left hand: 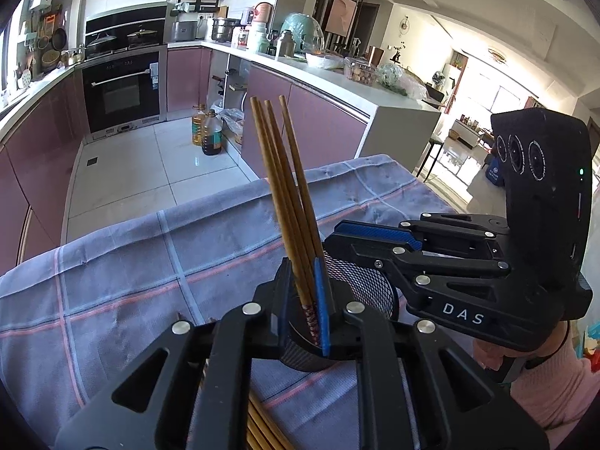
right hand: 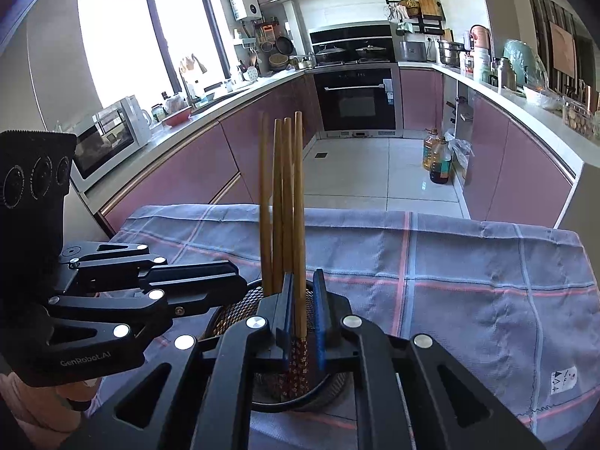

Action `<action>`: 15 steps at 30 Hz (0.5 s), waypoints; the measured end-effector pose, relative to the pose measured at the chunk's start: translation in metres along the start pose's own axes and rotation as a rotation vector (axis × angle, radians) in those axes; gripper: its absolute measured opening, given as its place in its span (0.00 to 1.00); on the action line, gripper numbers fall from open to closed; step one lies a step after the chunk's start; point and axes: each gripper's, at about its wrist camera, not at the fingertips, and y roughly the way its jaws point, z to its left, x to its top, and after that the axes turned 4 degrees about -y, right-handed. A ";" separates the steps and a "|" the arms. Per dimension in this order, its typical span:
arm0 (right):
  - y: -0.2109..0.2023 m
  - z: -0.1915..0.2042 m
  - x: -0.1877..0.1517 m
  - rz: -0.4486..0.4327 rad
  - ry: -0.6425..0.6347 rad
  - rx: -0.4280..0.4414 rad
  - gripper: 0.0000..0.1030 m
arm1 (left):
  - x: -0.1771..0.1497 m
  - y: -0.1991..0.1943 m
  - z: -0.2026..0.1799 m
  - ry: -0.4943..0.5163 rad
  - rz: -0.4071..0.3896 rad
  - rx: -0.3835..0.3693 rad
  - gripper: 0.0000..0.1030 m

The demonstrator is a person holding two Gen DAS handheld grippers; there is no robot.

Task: Organize utensils
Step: 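Drop the left tool's chopstick into the mesh cup and open while the right tool releases its own, then withdraw both open tools from the cup back over the remaining chopsticks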

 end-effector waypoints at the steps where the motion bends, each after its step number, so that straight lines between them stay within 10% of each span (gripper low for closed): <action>1: -0.002 0.001 0.000 -0.004 0.000 -0.001 0.13 | -0.002 -0.001 0.002 -0.005 -0.003 0.002 0.14; 15: -0.052 0.040 -0.029 -0.128 -0.083 0.078 0.38 | -0.057 -0.080 0.036 -0.052 -0.174 0.133 0.53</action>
